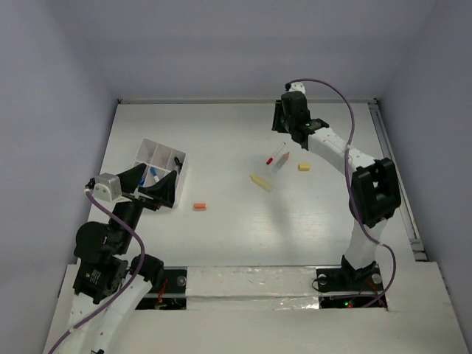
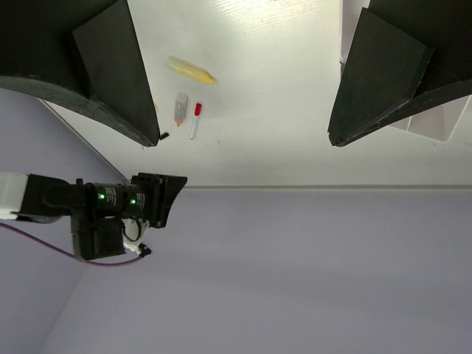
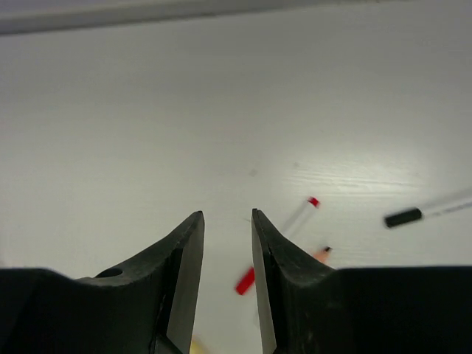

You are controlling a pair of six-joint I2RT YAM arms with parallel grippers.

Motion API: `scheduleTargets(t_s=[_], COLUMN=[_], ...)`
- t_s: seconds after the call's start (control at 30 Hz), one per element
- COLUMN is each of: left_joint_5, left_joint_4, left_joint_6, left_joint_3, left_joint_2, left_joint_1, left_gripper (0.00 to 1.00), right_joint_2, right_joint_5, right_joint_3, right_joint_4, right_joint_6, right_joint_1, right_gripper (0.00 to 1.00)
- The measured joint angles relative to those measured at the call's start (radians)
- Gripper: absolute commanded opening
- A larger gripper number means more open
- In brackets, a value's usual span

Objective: Sort the stationery into containers
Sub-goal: Pick up the pen from the center of the board.

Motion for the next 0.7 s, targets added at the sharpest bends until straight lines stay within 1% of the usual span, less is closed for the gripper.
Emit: scheduleTargets(t_s=[0.03, 0.17, 0.23, 0.43, 0.7], left_joint_5=[0.000, 0.002, 0.003, 0.003, 0.003], left_joint_4=[0.000, 0.000, 0.000, 0.000, -0.001], left_joint_6=[0.000, 0.000, -0.001, -0.001, 0.000], left_joint_3=[0.000, 0.000, 0.000, 0.000, 0.000], left_joint_2=[0.000, -0.003, -0.004, -0.008, -0.013], left_joint_1=[0.000, -0.001, -0.002, -0.008, -0.021], left_gripper=[0.99, 0.99, 0.99, 0.99, 0.99], right_joint_2=[0.028, 0.141, 0.191, 0.286, 0.369], right_joint_5=[0.007, 0.009, 0.008, 0.005, 0.000], right_joint_3=[0.029, 0.162, 0.216, 0.290, 0.326], right_joint_4=[-0.057, -0.249, -0.309, -0.404, -0.439], right_joint_6=[-0.008, -0.037, -0.043, -0.040, -0.028], right_joint_1=[-0.019, -0.066, -0.076, -0.081, -0.092], right_gripper=[0.42, 0.53, 0.55, 0.55, 0.52])
